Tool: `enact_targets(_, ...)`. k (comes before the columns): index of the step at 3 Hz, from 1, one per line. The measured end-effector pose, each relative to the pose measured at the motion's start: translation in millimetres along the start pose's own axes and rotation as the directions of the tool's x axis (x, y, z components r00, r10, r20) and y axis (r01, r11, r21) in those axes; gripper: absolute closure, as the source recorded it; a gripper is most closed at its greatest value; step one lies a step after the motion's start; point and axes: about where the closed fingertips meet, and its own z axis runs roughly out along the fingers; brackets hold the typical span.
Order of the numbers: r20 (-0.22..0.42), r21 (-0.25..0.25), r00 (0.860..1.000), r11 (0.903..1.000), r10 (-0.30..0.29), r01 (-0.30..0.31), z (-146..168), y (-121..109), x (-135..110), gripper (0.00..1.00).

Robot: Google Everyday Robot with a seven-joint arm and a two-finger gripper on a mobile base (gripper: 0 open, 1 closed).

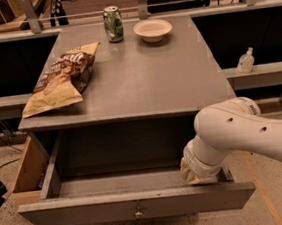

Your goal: Open top drawer

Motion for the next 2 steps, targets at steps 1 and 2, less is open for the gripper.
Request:
enact_targets(1,0.000,0.000,1.000,1.0000,0.000,0.000,0.0,0.0,0.0,1.00)
enact_targets(2,0.013,-0.005,1.000,0.9999,0.015,-0.015,5.5,9.5,-1.4,1.00)
